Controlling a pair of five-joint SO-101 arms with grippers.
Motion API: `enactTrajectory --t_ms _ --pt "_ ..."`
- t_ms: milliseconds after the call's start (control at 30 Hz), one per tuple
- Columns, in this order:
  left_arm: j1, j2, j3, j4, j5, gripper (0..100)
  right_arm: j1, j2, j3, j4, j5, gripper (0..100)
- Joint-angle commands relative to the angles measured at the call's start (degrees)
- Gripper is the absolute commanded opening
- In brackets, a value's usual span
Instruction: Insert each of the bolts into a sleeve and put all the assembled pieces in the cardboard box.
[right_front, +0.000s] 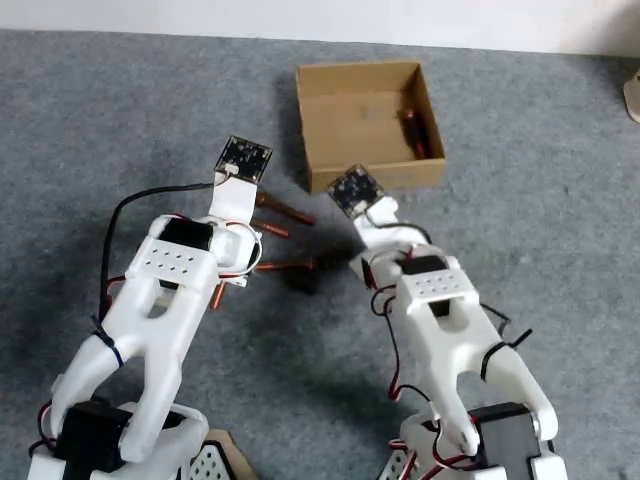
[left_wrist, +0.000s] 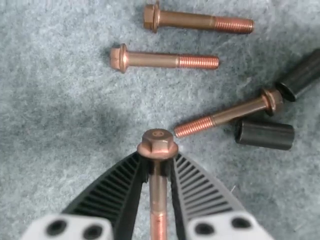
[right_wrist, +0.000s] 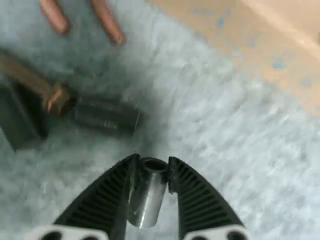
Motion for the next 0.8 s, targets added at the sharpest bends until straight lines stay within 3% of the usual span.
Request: enactTrajectory --t_ms 0,100,300,533,767 --pt "-0.3 -2.6 -0.4 -0.9 1.1 0 2.2 -2.2 0.9 -1.2 -1.9 0.5" --pt "-0.3 -2.8 -0.4 -1.0 1.9 0 4.4 -2.2 1.2 -4.4 -6.2 0.5" --pt "1.7 -2.9 -0.4 -1.0 2.9 0 5.0 -3.7 1.4 -5.5 -6.9 0.5" --pt "10.0 -2.9 -0.7 -1.1 3.3 0 5.1 -18.7 4.4 -4.5 -6.9 0.5" --pt "8.7 -2.6 -0.3 -5.8 17.3 0 5.0 -38.6 15.3 -4.5 -6.5 0.4"
